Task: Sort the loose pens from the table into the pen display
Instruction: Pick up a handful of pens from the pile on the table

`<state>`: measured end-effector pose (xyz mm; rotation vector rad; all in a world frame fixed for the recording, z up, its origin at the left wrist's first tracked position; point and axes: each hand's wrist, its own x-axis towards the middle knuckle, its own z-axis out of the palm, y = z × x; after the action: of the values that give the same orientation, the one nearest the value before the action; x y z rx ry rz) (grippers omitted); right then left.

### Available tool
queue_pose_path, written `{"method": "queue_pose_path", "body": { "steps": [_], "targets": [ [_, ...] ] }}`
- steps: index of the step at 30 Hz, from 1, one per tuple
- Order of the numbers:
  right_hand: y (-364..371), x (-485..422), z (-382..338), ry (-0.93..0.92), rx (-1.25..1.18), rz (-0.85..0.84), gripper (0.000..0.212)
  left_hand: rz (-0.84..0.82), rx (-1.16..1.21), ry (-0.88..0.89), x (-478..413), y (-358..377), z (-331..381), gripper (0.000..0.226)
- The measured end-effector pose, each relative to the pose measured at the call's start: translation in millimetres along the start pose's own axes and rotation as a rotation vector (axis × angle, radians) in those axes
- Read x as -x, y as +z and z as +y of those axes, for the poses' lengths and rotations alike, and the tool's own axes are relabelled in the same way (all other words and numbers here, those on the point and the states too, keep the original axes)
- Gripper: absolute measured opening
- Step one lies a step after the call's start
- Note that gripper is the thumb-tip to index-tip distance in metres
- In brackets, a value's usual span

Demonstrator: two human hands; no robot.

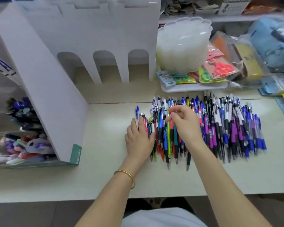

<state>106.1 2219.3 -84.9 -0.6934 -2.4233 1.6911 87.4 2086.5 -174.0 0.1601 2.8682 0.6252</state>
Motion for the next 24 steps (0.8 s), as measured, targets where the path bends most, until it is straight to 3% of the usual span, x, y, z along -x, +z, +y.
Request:
{"method": "queue_pose_path", "body": {
  "steps": [20, 24],
  "targets": [
    [16, -13, 1, 0.028, -0.080, 0.015, 0.021, 0.067, -0.105, -0.219, -29, -9, -3, 0.084],
    [16, -14, 2, 0.045, -0.092, 0.015, 0.021, 0.069, -0.122, -0.237, -33, -14, -7, 0.077]
  ]
}}
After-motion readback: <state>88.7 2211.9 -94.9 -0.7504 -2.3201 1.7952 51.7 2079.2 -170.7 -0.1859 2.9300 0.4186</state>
